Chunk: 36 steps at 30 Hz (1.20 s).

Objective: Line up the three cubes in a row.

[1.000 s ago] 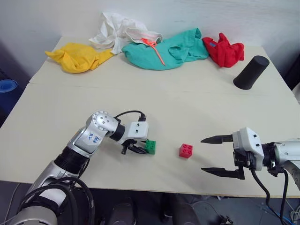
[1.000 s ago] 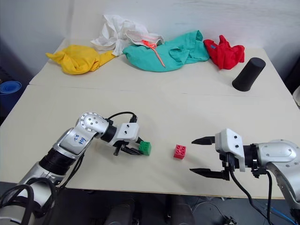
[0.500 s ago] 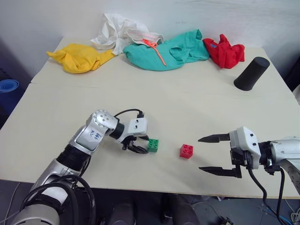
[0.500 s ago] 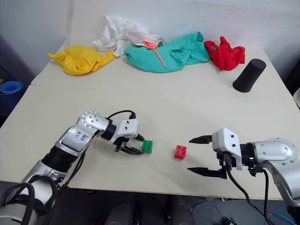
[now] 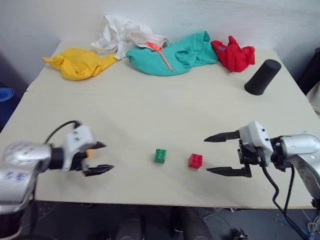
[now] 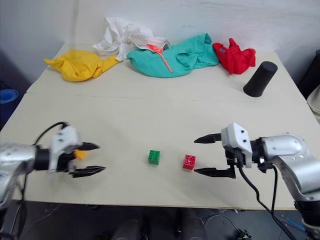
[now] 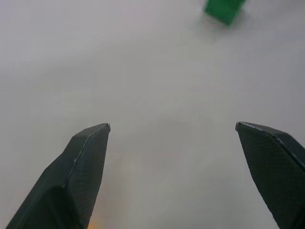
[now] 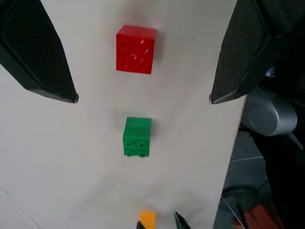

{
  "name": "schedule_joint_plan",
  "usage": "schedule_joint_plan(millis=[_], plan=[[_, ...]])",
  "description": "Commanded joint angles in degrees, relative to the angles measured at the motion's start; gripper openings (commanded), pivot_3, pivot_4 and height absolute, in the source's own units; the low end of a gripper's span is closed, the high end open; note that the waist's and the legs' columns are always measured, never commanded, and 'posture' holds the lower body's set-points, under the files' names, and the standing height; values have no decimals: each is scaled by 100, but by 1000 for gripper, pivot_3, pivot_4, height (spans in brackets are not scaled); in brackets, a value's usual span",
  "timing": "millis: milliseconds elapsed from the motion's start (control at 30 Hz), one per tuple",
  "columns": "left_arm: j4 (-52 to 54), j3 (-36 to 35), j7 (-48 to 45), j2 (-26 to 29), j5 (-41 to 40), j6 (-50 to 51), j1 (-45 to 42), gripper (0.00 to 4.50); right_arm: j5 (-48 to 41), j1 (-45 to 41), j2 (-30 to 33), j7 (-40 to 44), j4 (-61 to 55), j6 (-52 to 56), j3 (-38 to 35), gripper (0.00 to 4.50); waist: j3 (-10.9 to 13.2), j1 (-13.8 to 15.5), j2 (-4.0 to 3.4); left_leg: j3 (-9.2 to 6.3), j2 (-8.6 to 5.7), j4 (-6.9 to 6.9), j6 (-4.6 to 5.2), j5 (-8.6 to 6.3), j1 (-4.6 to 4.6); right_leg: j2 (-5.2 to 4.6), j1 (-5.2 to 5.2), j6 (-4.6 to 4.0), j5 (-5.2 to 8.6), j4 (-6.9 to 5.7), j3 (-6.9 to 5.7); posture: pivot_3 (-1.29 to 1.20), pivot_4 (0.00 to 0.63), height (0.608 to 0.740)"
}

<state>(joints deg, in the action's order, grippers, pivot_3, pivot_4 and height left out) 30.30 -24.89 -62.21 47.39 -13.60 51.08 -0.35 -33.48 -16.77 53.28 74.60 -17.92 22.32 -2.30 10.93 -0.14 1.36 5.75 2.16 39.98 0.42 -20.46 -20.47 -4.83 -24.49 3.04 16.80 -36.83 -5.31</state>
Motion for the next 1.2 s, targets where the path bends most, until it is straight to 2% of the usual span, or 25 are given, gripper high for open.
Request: schedule_joint_plan(millis=[33, 167, 333, 633, 1033, 1133, 1200], plan=[[900, -1068, 765, -559, -179, 696, 556, 4442, -142, -383, -111, 207, 145, 79, 112, 4500, 0, 15, 0, 0, -1, 1, 0, 0, 0, -1, 1, 0, 0, -1, 0, 0, 150, 740], [1412, -1525, 1614, -1373, -132, 894, 1078, 4442, -17, -717, -240, 413, 401, -6, 319, 4500, 0, 31, 1, -11, -3, 0, -2, -2, 0, -5, 5, 0, 0, 0, 0, 0, 150, 740], [1384, -1511, 2617, -1957, 27, 936, 1058, 4442, 59, -905, -297, 502, 565, -65, 395, 4500, -1, 11, 0, -11, -5, -1, -4, -3, 3, -9, 6, 0, 0, -4, 0, 0, 150, 740], [272, -872, 3080, -1804, -111, 393, 498, 4442, 18, -897, -396, 400, 366, 21, 351, 4500, -2, 9, -2, -10, -4, -4, -4, -7, 5, -13, 4, -2, 1, -3, 0, 0, 150, 740], [-162, -215, 3636, -1844, -128, 256, 143, 4442, -33, -749, -470, 175, 91, 132, 311, 4500, -2, 0, -2, -9, -4, -9, -7, -9, 5, -15, 1, -3, 1, -3, -1, 0, 150, 740], [-227, -192, 3672, -1826, -202, 243, 111, 3843, -24, -739, -482, 113, 67, 119, 291, 4500, -2, 3, -2, -9, -4, -9, -7, -9, 4, -15, 1, -3, 1, -2, -1, 0, 150, 740], [-268, -171, 3690, -1786, -224, 253, 96, 3222, -41, -735, -485, 79, 55, 131, 280, 4500, -2, 3, -2, -9, -4, -9, -7, -9, 4, -15, 1, -3, 1, -2, -2, 0, 150, 740]])
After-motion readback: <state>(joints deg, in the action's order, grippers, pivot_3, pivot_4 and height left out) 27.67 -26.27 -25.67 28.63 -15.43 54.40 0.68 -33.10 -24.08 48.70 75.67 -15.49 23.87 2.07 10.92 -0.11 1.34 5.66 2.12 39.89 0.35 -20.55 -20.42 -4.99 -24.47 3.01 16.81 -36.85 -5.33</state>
